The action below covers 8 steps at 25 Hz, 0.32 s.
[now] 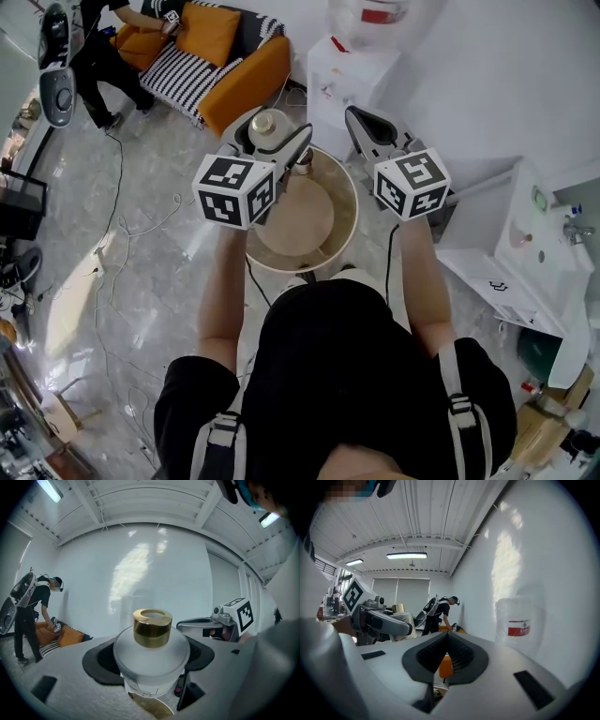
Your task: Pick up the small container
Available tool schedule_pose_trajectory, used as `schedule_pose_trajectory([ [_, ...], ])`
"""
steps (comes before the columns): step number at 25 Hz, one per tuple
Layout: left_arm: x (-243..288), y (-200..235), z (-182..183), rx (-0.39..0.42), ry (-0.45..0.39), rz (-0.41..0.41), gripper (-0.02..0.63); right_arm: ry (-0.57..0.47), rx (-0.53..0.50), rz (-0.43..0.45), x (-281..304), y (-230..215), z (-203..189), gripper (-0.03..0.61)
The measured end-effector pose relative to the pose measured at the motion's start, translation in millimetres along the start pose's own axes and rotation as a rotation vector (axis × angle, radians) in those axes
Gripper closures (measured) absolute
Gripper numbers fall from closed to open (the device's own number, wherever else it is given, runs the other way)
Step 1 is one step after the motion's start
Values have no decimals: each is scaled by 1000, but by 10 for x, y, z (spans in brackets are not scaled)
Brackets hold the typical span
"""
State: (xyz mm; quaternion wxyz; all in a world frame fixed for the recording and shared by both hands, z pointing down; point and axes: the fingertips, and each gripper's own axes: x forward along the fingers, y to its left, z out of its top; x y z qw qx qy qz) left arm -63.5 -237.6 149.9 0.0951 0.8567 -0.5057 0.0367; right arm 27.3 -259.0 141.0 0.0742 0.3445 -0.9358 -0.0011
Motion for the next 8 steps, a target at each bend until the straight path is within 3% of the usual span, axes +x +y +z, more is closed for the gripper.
schedule_pose_trajectory([
  [8,-14,14,-12,0,-3,1,261,-3,-5,-1,11,31,-14,575],
])
